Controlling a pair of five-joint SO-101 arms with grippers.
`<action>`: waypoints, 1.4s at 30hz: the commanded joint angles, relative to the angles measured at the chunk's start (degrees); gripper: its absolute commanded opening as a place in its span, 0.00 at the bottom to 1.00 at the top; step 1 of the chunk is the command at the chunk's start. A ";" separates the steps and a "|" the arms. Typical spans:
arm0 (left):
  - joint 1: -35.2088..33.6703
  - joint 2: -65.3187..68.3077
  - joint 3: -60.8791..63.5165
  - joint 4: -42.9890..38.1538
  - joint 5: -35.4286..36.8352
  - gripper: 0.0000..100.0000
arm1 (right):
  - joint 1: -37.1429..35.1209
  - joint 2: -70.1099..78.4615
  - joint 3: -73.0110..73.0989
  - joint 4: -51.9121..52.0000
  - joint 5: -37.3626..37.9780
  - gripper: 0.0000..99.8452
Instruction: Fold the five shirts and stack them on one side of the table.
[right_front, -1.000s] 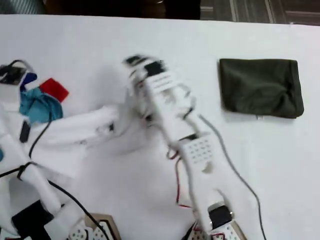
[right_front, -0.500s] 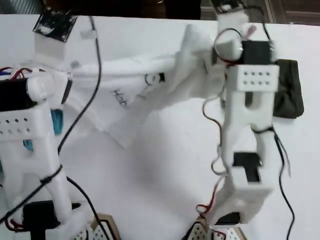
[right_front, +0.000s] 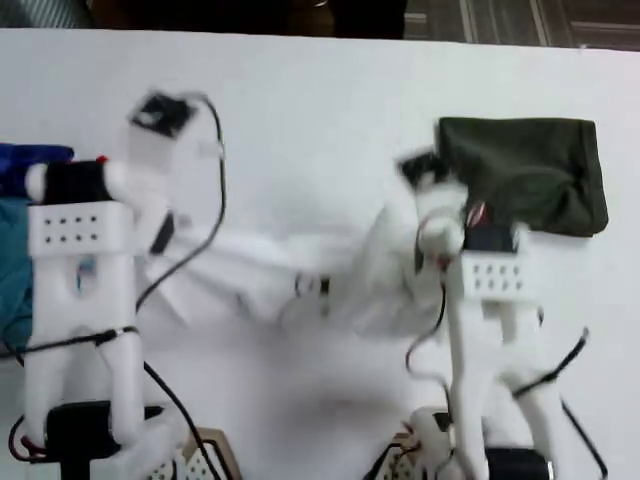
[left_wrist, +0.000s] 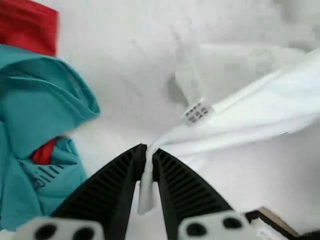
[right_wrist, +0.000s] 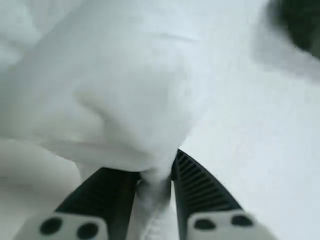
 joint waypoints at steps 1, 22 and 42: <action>0.26 -1.76 10.15 -3.78 -3.96 0.03 | 1.01 -8.48 11.60 -2.07 2.99 0.15; 0.18 -2.11 23.69 -5.98 -10.29 0.03 | -15.60 4.97 -27.60 8.84 -7.21 0.31; 0.18 -2.20 23.69 -8.70 -10.02 0.03 | -33.63 40.31 -41.05 16.75 -7.30 0.31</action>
